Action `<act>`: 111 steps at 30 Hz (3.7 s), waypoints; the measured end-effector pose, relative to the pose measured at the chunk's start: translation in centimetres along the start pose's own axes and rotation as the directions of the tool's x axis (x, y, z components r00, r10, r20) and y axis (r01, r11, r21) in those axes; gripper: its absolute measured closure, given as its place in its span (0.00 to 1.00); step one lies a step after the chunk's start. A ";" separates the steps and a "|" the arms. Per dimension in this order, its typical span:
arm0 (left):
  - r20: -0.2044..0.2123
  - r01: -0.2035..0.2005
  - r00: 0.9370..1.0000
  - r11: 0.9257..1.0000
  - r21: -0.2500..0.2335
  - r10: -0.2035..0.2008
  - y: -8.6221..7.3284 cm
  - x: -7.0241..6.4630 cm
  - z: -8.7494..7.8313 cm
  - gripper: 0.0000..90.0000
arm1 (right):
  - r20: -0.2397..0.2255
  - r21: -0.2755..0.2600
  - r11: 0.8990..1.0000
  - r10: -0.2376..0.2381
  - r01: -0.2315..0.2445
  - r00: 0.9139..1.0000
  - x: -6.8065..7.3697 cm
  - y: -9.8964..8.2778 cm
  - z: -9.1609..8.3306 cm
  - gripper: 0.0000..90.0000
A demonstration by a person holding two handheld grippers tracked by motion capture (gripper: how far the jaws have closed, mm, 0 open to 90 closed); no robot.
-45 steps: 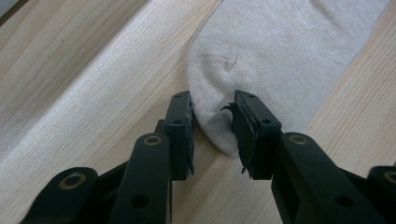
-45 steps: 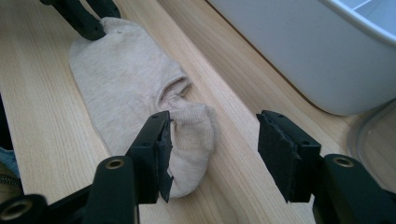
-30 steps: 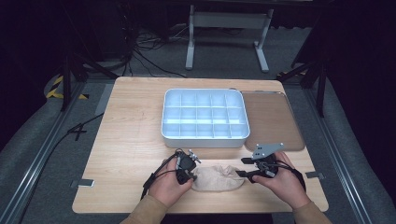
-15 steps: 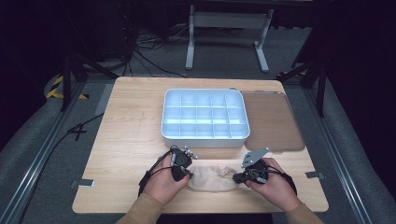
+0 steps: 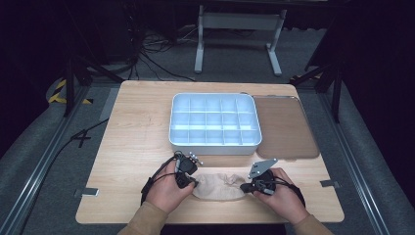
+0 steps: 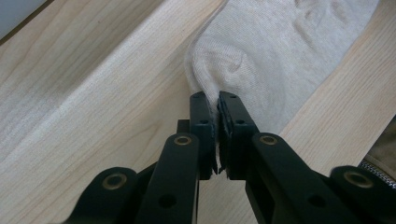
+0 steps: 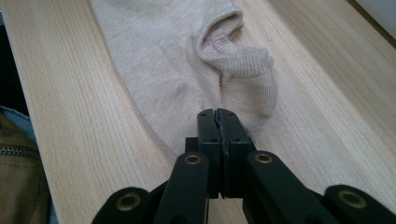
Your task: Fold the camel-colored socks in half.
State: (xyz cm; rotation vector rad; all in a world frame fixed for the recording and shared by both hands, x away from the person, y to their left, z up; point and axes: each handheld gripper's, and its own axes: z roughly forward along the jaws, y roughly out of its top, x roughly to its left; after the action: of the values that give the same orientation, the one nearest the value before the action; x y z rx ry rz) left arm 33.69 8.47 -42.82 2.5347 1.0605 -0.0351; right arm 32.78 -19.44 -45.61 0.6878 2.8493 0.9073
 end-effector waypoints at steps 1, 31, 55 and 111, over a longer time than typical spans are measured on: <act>0.001 -0.002 1.000 1.000 0.001 0.002 0.0 0.0 0.0 0.95 | 0.001 0.000 1.000 0.001 -0.001 1.000 0.0 0.0 0.0 1.00; 0.037 -0.088 0.995 0.995 -0.053 0.090 2.8 -2.6 -2.2 0.94 | 0.036 -0.037 0.999 -0.011 0.012 0.999 0.6 -0.6 0.2 1.00; 0.089 -0.203 0.973 0.976 -0.083 0.210 7.1 -5.5 -1.0 0.94 | 0.058 -0.096 0.995 0.018 -0.013 0.998 1.0 -1.5 0.2 1.00; 0.121 -0.179 0.972 0.970 -0.163 0.199 5.0 -3.7 -2.4 0.66 | 0.077 -0.265 0.963 0.062 -0.039 0.995 1.7 1.9 -4.3 0.84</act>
State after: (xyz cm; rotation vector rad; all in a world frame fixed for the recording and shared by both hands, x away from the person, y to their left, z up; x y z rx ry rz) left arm 34.24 3.63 -38.29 2.4453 0.7368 -0.0722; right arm 31.20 -19.60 -40.89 0.7491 2.5818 1.2057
